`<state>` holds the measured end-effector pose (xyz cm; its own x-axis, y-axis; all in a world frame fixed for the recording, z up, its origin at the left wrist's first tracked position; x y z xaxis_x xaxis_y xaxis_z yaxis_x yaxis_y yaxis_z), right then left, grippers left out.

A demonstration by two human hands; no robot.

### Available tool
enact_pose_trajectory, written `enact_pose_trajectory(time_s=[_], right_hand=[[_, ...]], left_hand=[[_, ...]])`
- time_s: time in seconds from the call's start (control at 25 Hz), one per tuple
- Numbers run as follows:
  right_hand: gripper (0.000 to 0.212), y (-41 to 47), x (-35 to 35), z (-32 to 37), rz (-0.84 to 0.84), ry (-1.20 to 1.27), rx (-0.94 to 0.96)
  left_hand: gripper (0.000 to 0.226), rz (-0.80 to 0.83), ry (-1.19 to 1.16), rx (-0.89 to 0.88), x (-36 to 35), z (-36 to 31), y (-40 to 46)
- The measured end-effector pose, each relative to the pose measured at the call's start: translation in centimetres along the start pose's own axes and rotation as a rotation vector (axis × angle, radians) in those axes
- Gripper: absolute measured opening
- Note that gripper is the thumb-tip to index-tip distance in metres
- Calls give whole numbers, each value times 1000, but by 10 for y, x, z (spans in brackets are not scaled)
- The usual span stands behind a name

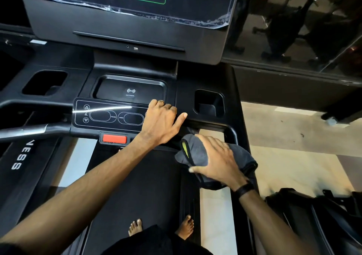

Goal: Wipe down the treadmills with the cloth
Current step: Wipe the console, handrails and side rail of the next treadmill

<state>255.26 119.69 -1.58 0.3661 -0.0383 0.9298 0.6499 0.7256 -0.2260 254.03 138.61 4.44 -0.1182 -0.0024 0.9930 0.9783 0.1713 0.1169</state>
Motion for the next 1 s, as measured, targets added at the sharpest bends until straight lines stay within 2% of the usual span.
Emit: enact_pose_trajectory(time_s=[0.08,0.12,0.28,0.36,0.4,0.48,0.56,0.72,0.88,1.0], right_hand=[[119,-12,-4,-16,15,-97,-3],[118,-13,-7,-21,27,-136,-38],[84,10,9,-26,118,-133,-96],[75,15,15,-27,166,-85,-87],[71,13,14,-27,141,-67,-80],[65,3,5,-26,-15,-107,-89],[66,1,3,-21,-93,-165,-69],[71,15,8,-32,94,-82,-71],[62,2,5,-24,-101,-93,-79],[65,3,6,-25,-129,-113,-57]], left_hand=[[67,-9,-41,20,0,-2,0],[67,-11,-59,30,0,-3,1],[66,-32,-114,44,3,0,1],[66,-49,-125,36,4,-1,0],[66,-49,-127,27,4,-1,-1],[64,-46,-106,25,6,0,0],[62,-34,-88,29,5,1,-1],[58,-93,-69,6,7,-3,-3],[58,-112,-54,12,7,-1,-3],[60,-120,-46,30,4,-3,-2]])
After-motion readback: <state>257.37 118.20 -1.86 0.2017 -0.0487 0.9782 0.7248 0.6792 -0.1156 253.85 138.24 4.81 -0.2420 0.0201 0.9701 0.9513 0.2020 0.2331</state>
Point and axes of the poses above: each hand's wrist, its own y-axis towards the middle knuckle, its own x-axis out of the back of the hand, z = x × y, the point moved 8 cm from there along y, towards the middle knuckle, and after that the axes turned 10 degrees about z, right-handed, at the moved point
